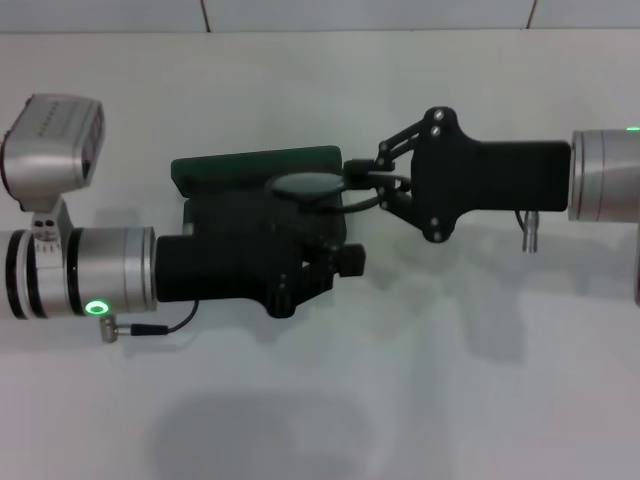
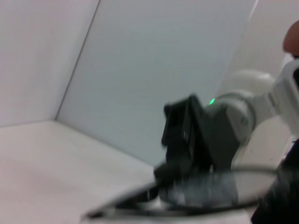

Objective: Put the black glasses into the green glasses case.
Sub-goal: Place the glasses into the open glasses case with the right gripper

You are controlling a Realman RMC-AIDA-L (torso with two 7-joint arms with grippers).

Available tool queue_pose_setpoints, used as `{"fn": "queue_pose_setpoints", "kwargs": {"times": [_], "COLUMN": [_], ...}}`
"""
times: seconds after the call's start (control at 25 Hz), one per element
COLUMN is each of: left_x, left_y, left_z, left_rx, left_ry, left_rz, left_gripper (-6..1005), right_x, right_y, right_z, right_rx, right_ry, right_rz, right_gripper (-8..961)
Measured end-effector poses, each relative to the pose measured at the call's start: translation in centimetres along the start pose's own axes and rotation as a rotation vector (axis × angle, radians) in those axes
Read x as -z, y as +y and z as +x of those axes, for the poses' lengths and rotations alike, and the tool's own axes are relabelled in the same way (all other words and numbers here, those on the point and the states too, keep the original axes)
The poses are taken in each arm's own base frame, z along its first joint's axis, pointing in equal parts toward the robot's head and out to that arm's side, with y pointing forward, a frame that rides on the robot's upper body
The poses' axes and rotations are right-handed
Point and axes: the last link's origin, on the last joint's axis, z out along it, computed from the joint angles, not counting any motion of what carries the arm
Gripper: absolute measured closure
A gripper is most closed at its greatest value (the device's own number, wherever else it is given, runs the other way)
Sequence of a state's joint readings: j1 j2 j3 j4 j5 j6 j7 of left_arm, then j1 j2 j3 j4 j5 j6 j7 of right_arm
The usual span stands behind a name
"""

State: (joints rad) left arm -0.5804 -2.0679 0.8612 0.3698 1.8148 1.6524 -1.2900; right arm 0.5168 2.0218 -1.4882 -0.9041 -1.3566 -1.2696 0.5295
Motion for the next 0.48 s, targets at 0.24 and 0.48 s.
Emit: {"fn": "queue_pose_setpoints", "kwargs": {"times": [0.24, 0.48], "left_x": [2.5, 6.6], "left_y": [-0.6, -0.5], "left_z": [-1.5, -2.8], "left_rx": [0.016, 0.028], "left_ry": [-0.032, -0.037], "left_rz": [0.104, 0.212], "left_gripper": [983, 983], "right_x": [-1.2, -4.1], "right_y": [-0.8, -1.2], "right_z": [1.4, 2.1], "right_rx": [-0.029, -0.077], "right_ry": [0.072, 0.129], "right_rz": [0.045, 0.019], "right_gripper": [844, 842]}}
